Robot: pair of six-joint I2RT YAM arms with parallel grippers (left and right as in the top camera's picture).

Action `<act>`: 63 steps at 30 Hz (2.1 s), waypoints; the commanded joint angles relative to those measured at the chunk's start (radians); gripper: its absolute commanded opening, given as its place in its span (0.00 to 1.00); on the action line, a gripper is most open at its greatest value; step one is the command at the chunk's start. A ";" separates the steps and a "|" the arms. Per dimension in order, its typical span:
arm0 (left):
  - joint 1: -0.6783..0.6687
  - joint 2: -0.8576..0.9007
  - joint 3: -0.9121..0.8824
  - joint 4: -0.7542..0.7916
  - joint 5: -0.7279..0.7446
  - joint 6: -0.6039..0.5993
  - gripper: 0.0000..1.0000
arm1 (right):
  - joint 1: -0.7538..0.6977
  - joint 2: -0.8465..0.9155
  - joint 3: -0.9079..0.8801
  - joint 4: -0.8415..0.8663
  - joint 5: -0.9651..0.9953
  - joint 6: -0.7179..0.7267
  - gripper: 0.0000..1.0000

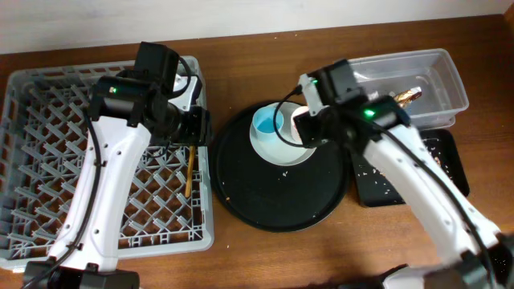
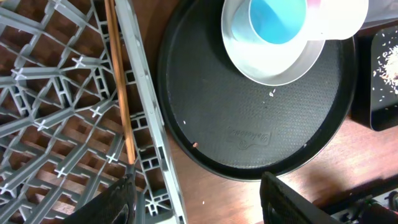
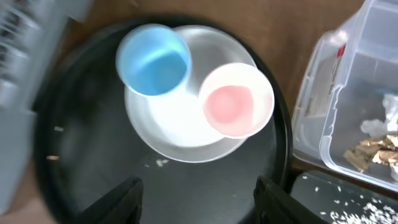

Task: Sort waste into correct bins and load items into the dishwasher rack
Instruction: 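Reach the right gripper to the pink cup on the plate and grasp it, then lift the pink cup and hand it to the left gripper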

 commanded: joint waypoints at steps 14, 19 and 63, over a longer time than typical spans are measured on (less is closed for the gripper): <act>-0.004 0.003 -0.009 0.007 -0.003 0.008 0.63 | 0.008 0.288 -0.006 0.143 -0.012 -0.067 0.33; -0.004 0.003 -0.010 0.006 -0.003 0.008 0.63 | 0.008 0.288 -0.026 0.144 -0.035 -0.067 0.34; -0.003 0.003 -0.010 0.029 1.112 0.705 0.96 | -0.239 0.005 0.673 -0.752 -1.186 -0.669 0.04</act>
